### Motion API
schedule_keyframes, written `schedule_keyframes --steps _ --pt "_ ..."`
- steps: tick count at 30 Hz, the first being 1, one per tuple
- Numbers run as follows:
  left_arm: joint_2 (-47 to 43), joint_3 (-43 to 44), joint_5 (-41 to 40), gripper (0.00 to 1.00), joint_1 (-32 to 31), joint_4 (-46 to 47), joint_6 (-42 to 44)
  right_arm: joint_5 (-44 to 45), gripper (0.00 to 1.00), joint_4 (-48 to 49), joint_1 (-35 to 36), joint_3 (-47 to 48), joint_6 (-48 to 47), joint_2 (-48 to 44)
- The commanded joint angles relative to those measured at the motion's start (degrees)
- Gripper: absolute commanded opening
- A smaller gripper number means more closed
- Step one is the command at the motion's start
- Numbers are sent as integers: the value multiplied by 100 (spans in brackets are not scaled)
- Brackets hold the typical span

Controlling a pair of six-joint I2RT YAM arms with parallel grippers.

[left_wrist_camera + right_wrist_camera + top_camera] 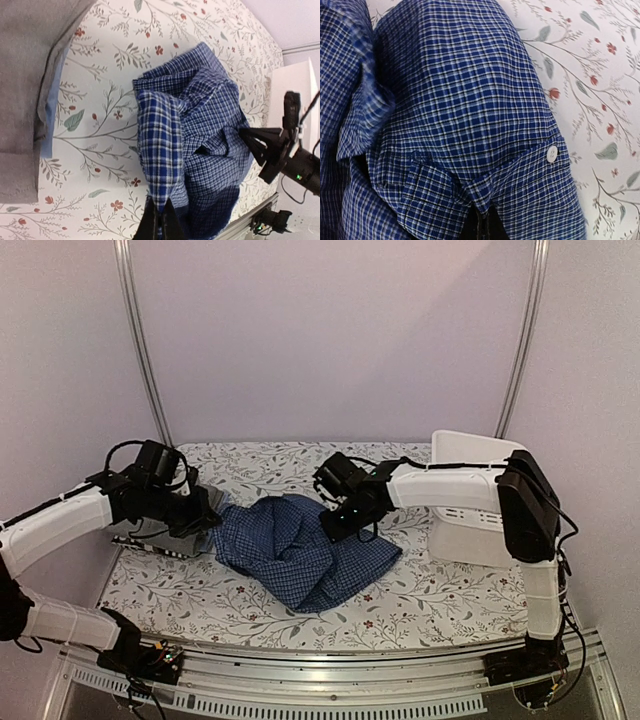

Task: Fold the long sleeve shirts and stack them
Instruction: Flatten out the square-folded shirt at the center of the board.

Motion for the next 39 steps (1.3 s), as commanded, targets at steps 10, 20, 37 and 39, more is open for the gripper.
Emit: schedule_keyframes --steps 10,20,37,39 --pt "2460 2548 1072 0 505 468 885 792 0 179 -647 -2674 1498 -2347" --pt "3095 2983 1276 0 -86 580 947 1124 0 -220 -719 -4440 2522 -4223" --pt "5122 6184 958 0 845 -252 2221 208 0 297 707 -3826 3044 -4421" --pt "5933 7257 1283 0 821 -465 2353 -178 0 958 852 -3846 3101 -4202"
